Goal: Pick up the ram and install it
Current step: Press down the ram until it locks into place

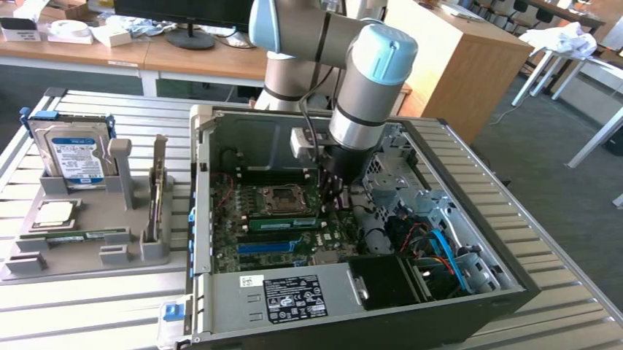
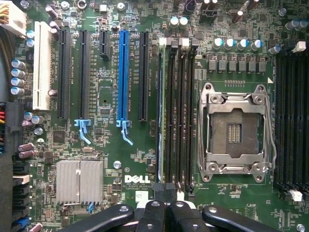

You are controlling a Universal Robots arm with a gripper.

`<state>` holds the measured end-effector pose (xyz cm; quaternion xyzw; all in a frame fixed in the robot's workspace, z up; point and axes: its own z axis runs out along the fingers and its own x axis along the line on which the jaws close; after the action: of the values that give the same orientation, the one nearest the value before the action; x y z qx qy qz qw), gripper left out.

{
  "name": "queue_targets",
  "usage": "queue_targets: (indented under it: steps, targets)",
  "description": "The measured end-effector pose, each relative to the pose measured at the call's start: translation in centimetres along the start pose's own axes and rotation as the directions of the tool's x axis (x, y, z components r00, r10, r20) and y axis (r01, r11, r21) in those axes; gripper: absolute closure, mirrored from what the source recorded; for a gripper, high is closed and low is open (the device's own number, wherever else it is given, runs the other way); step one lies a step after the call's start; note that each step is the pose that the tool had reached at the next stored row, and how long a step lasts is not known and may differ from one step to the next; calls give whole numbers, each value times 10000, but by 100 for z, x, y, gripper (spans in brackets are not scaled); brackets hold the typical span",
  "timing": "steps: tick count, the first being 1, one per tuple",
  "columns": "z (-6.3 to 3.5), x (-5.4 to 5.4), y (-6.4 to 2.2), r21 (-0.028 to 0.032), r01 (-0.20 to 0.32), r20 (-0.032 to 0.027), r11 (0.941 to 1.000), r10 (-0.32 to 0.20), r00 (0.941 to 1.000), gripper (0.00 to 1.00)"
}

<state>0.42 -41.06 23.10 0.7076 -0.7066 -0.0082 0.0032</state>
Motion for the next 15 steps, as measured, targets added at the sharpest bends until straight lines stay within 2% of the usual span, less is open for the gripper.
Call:
queue_targets:
  steps: [15]
  targets:
    - [25, -10, -1, 2, 0, 1, 10000, 0, 10000, 90]
